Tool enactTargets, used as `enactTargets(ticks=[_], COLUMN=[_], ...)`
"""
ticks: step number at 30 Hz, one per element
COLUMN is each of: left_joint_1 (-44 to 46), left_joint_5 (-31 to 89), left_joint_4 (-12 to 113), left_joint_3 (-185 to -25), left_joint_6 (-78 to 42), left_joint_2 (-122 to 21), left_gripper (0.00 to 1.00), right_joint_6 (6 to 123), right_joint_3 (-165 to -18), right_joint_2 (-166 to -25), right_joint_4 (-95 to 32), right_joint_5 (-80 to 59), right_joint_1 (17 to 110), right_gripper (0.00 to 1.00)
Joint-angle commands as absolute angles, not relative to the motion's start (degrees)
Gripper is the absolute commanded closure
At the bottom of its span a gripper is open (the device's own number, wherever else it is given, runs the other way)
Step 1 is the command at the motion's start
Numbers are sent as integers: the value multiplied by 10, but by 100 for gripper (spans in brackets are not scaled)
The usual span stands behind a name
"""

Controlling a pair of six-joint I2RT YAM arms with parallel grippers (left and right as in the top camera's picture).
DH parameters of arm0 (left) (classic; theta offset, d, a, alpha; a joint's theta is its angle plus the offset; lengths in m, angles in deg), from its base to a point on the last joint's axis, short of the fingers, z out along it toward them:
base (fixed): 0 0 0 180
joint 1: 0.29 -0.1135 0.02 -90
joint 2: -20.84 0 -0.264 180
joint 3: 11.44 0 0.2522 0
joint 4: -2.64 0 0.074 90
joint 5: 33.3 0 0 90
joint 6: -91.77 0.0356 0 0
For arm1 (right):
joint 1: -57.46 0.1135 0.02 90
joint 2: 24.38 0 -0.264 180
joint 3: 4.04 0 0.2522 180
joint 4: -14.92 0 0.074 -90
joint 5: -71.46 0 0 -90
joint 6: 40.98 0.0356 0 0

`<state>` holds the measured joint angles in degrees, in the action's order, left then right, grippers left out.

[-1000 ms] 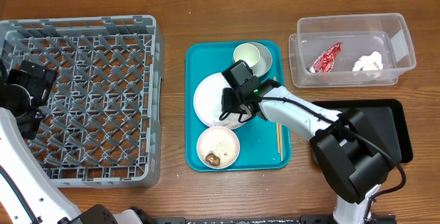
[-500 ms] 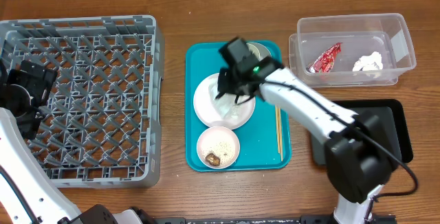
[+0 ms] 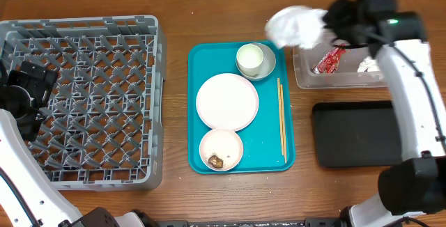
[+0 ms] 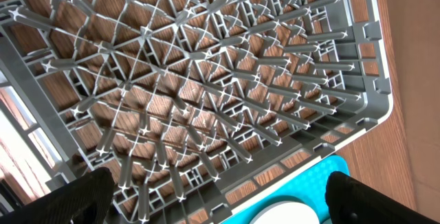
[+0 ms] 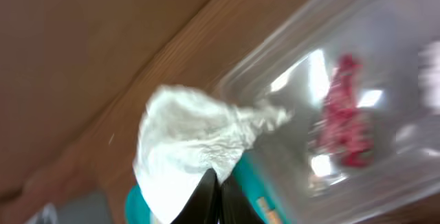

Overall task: Sort waste into correct bins and load items into the dishwasher
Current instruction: 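Carry the tissue to the clear bin and release it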

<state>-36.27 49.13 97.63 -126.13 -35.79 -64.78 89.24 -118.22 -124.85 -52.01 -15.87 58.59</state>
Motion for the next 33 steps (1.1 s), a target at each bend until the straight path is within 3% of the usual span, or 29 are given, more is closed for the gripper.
enactTargets(ticks=[1, 13, 14, 17, 19, 23, 29, 32, 33], left_joint_1=[-363, -363, -363, -363, -363, -363, -363, -363, -363], left_joint_5=[488, 488, 488, 488, 488, 488, 488, 488, 488], left_joint_4=[976, 976, 976, 976, 976, 976, 976, 976, 976], left_joint_3=[-1275, -1275, -1275, -1275, -1275, -1275, -1275, -1275, -1275], left_joint_6=[-364, -364, -364, -364, -364, -364, -364, -364, -364], left_joint_2=[-650, -650, -650, -650, -650, -650, -650, -650, -650], left_gripper=[0, 0, 0, 0, 0, 0, 0, 0, 0], right_joint_6=[898, 898, 898, 893, 872, 845, 827, 806, 804], right_joint_3=[-1190, -1190, -1190, -1190, -1190, -1191, -1191, -1191, -1191], right_joint_2=[-1246, -1292, -1292, -1292, -1292, -1288, -1234, -1191, -1176], right_joint_4=[-532, -556, -555, -555, -556, -563, -558, -545, -544], right_joint_5=[-155, -191, -191, -185, -169, -95, 40, 66, 62], right_joint_1=[531, 473, 475, 479, 482, 485, 485, 485, 482], right_gripper=[96, 96, 90, 37, 21, 14, 12, 0, 0])
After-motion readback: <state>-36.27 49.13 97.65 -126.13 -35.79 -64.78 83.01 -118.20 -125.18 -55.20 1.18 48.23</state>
